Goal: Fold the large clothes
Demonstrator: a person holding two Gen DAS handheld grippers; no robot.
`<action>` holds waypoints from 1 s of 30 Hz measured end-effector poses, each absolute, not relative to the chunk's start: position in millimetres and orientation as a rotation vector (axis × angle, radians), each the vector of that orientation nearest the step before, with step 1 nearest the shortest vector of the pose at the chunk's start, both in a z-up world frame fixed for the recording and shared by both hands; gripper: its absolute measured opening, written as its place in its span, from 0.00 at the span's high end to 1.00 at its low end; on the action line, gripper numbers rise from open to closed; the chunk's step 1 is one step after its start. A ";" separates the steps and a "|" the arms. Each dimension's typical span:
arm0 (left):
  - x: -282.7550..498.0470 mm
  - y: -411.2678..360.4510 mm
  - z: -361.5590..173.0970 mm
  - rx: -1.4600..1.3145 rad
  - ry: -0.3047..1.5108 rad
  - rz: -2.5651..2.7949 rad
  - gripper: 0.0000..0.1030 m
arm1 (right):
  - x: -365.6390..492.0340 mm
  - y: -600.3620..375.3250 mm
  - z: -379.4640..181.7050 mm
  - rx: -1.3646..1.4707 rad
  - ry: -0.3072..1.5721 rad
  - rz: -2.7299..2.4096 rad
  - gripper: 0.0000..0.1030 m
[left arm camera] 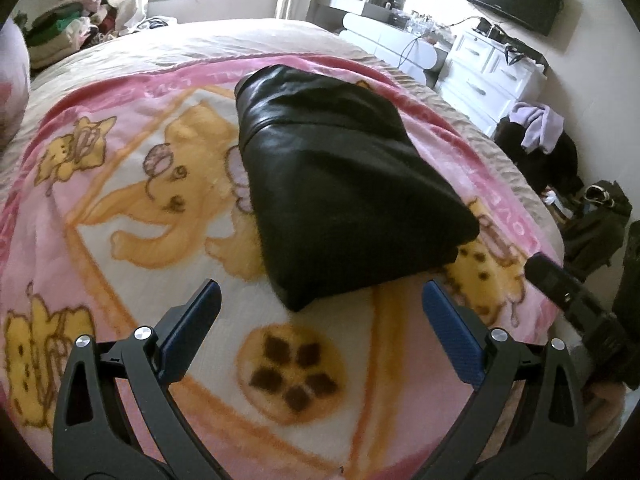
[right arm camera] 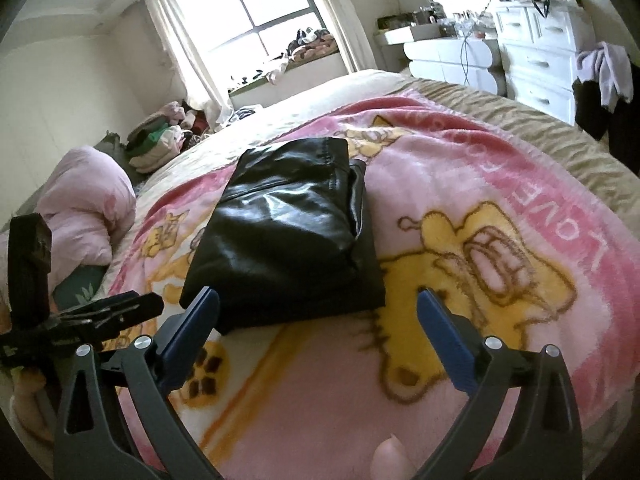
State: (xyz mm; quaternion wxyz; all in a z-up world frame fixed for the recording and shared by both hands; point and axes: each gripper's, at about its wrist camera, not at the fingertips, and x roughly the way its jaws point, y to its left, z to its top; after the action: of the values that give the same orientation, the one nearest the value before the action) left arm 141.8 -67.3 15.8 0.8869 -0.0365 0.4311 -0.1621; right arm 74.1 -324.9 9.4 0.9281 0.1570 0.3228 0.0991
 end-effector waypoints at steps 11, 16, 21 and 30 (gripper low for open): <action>102.7 -53.5 9.6 -0.128 0.813 -0.314 0.08 | 41.1 -313.9 11.9 0.254 0.562 0.192 0.04; 90.1 -49.3 5.7 -0.142 0.788 -0.321 0.08 | 33.8 -306.7 3.4 0.207 0.564 0.183 0.04; 80.4 -43.8 1.9 -0.153 0.761 -0.319 0.08 | 25.1 -301.4 -5.7 0.173 0.556 0.182 0.04; 74.8 -43.2 -5.8 -0.117 0.774 -0.304 0.08 | 23.2 -298.7 -14.2 0.151 0.577 0.178 0.04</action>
State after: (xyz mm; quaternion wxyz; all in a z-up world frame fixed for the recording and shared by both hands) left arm 74.8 -43.2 -5.8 0.9132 -0.0568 0.3757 -0.1474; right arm 23.2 -298.7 -14.2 0.9520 0.0741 0.2839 0.0875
